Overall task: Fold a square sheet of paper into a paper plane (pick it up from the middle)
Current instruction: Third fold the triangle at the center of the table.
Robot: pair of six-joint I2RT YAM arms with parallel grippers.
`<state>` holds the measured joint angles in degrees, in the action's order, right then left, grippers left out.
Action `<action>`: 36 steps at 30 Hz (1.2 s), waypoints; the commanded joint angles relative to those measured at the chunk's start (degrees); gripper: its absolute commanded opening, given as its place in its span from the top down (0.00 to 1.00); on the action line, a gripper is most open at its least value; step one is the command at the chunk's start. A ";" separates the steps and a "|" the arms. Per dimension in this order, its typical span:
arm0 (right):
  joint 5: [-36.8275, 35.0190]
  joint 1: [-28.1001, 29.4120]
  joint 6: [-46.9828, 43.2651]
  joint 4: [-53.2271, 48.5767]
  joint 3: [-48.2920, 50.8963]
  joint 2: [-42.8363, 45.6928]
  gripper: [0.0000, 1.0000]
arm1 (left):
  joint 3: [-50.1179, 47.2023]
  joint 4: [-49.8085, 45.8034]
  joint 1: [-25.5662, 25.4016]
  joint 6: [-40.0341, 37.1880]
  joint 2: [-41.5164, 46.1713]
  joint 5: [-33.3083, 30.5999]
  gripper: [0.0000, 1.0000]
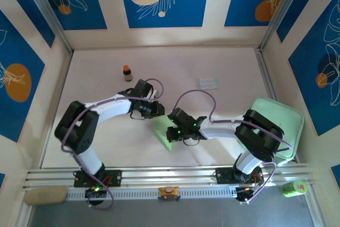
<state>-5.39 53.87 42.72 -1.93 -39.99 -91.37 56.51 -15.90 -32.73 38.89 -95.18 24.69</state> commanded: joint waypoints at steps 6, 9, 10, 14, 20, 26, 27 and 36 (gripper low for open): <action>-0.07 -0.99 -0.43 -1.60 1.58 -1.32 0.96 | -12.64 6.83 0.31 7.46 12.38 3.28 0.77; 0.17 -1.43 -0.86 -1.85 1.54 -1.00 0.96 | -18.61 14.14 -0.01 12.52 15.17 7.24 0.79; 0.20 -1.55 -0.88 -1.95 1.44 -0.89 0.96 | -20.41 16.70 -0.24 14.13 15.77 8.28 0.80; 0.25 -1.57 -0.97 -2.27 1.36 -0.84 0.97 | -25.73 24.42 -1.40 18.93 16.80 9.95 0.83; 0.20 -1.58 -0.88 -2.38 1.60 -0.89 0.96 | -26.43 27.94 -2.90 20.97 14.59 10.07 0.92; 0.20 -1.68 -0.97 -2.62 1.49 -0.90 0.97 | -26.10 28.93 -4.16 22.16 11.40 9.86 1.00; 0.20 -1.71 -0.99 -2.65 1.43 -0.96 0.96 | -26.09 28.57 -4.22 22.19 11.21 9.64 1.00; 0.47 -1.75 -1.15 -3.04 1.10 -1.11 0.97 | -26.10 29.03 -4.88 22.10 9.28 9.57 1.00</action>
<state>-4.89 52.58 42.41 -1.96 -39.97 -91.37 29.74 11.79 -37.06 61.04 -84.64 33.23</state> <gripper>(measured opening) 0.053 0.064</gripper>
